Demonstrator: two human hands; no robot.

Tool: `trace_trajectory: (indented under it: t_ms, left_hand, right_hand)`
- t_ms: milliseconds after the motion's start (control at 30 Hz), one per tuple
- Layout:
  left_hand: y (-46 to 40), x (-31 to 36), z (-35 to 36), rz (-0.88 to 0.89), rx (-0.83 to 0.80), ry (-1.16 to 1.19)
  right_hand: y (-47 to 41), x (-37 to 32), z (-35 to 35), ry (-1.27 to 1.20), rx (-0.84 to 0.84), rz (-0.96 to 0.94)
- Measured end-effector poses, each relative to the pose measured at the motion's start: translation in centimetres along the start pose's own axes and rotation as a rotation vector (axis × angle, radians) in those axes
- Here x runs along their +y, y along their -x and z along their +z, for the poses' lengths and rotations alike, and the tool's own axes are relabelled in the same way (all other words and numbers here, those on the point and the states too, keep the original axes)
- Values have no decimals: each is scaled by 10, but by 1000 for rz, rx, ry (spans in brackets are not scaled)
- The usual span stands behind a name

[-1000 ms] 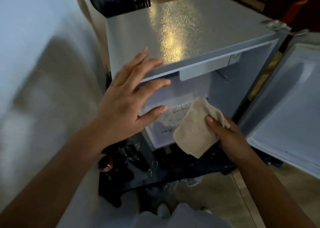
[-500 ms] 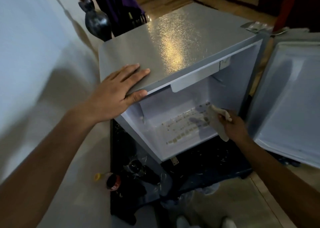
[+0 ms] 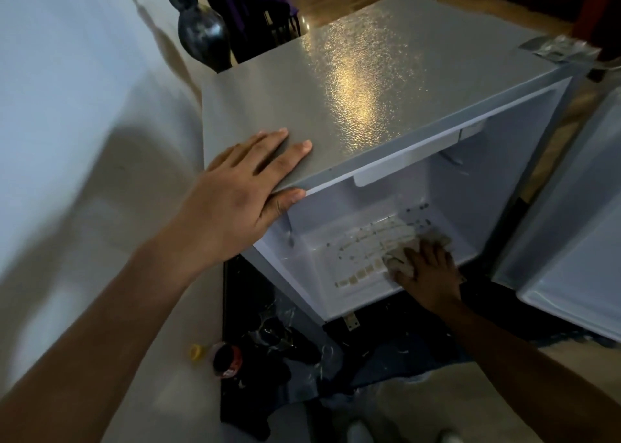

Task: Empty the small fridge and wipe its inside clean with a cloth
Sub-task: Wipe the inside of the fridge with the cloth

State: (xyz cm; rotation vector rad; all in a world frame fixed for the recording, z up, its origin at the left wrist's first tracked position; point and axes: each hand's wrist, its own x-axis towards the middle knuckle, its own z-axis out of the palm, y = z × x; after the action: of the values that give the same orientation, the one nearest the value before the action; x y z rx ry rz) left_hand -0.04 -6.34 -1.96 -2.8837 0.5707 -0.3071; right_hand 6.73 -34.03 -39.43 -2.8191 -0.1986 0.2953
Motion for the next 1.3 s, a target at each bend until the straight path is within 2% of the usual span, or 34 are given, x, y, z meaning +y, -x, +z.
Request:
trace_trajectory:
  t_ms: [467,700,800,933,1000,1100,1300]
  left_hand:
    - [-2,-5,2,31,-15,-77]
    - [-2,-5,3,40,1,-87]
    - [-2,-4,3,32,0,-77]
    - [-1,-4,4,38,8,-67]
    - [-1,-5,5,43,18,-68]
    - [-1,-6,6,58,48,-55]
    - [-2,-6,8,65,85,-39]
  right_hand:
    - [-15,2,22,39,92,77]
    - [-78,13,20,119,137,39]
    - [-107,13,3,172,104,-24]
    - [-146,35,29,114,62,-59]
    - [-132,38,29,47,82,-53]
    - [-83,32,13,9,205,-25]
    - [-38,47,8,-104,241,-29]
